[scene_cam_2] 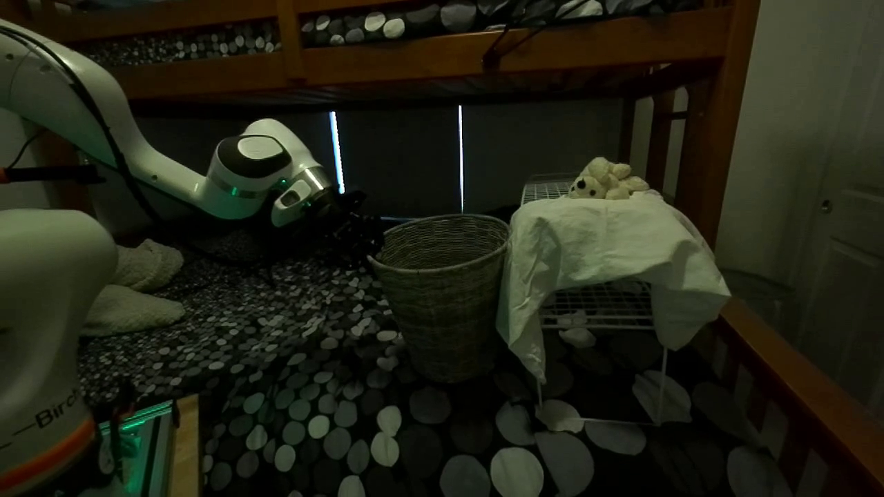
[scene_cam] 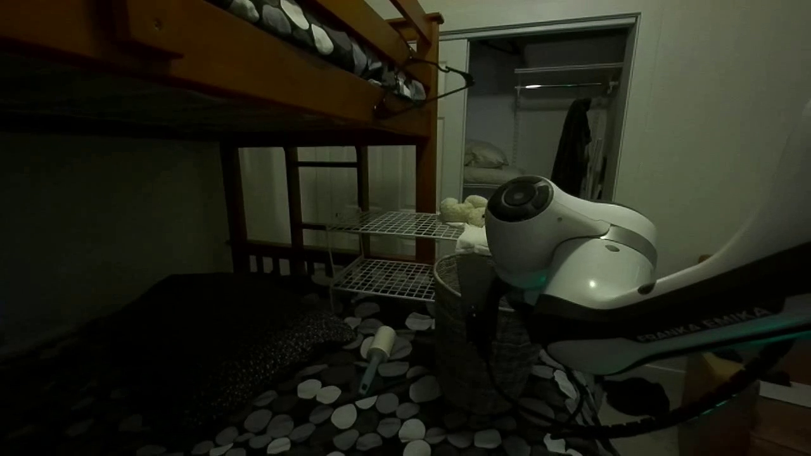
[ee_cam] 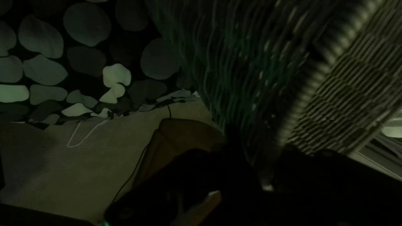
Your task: Move the basket to the right
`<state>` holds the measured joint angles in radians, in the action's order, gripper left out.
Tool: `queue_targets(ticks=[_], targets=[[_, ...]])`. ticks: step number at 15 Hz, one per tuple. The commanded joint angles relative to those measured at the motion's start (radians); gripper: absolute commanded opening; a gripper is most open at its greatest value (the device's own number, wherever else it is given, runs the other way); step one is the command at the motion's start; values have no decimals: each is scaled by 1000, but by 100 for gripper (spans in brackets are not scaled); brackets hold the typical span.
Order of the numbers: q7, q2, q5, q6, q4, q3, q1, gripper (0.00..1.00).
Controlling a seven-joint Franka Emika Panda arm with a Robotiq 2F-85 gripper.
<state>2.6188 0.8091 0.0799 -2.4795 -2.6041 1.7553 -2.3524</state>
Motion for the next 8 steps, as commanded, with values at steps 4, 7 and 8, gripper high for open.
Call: queue_targets(ticks=[4, 7, 8], targets=[[-75, 88, 37, 124, 41, 9, -11, 73], [-85, 130, 44, 283, 82, 69, -76, 97], [-88, 144, 49, 374, 111, 97, -103, 100]])
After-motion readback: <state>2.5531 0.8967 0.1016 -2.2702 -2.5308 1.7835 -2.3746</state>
